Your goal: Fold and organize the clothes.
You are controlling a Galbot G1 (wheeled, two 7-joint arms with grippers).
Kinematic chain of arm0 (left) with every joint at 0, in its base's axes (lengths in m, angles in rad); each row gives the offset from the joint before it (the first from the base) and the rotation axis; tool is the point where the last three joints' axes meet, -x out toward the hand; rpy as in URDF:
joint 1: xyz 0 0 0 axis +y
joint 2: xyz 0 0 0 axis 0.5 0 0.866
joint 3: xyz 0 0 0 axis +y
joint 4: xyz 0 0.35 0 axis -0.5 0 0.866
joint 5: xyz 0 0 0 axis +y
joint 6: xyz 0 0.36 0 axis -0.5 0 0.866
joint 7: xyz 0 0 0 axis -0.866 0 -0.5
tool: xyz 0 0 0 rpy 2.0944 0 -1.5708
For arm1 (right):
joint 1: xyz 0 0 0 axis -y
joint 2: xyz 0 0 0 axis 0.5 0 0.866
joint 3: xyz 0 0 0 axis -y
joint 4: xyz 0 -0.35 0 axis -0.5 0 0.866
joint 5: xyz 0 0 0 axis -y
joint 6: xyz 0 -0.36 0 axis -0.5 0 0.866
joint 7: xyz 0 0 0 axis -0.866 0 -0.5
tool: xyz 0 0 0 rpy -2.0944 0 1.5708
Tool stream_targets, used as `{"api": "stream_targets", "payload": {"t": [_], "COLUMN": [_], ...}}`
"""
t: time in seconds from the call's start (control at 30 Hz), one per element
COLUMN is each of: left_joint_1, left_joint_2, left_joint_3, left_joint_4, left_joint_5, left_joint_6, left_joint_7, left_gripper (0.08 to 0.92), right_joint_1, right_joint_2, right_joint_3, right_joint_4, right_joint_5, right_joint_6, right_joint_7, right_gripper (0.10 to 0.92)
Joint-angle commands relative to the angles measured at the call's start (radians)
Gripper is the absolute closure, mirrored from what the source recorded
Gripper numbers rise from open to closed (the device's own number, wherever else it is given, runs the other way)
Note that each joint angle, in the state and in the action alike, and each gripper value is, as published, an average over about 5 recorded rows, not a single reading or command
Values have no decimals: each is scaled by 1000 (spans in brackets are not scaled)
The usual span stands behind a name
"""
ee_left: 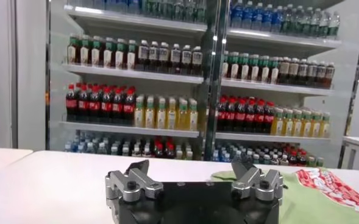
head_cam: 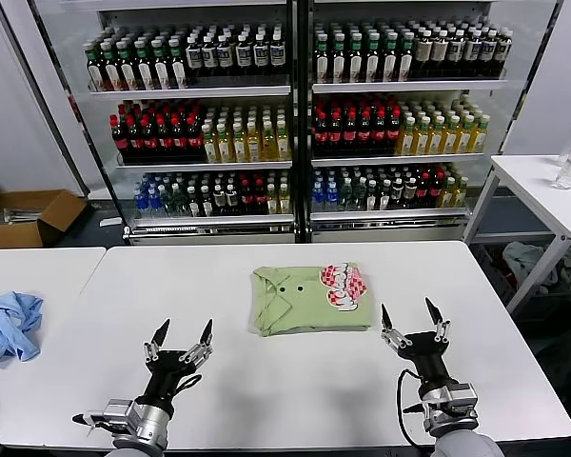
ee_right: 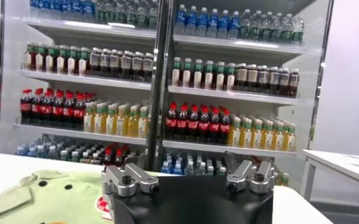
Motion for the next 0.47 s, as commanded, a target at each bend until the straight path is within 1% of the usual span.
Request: {"api": "stream_targets", "payload": {"t": [0.03,0.3,0.47], "left_joint_1": [20,26,30], "left_joint_2": [2,-2,1], "left_joint_3": [-8,-8,-13], "left_joint_4": [-9,-17,-23], "left_joint_5": [19,36,38], "left_joint_6": [-17,-24,-25], "left_joint_7": [5,8,9], "left_gripper": [177,177,177], "right_joint_1": [-27,-22,-23], "right_joint_2": [3,0,0], "right_joint_3": [8,12,15], "right_joint_4": [32,40,31], "right_joint_5": [8,5,-13], "right_joint_6": [-10,-30,-43], "right_joint_7": [27,33,-2], "right_gripper": [203,203,203]}}
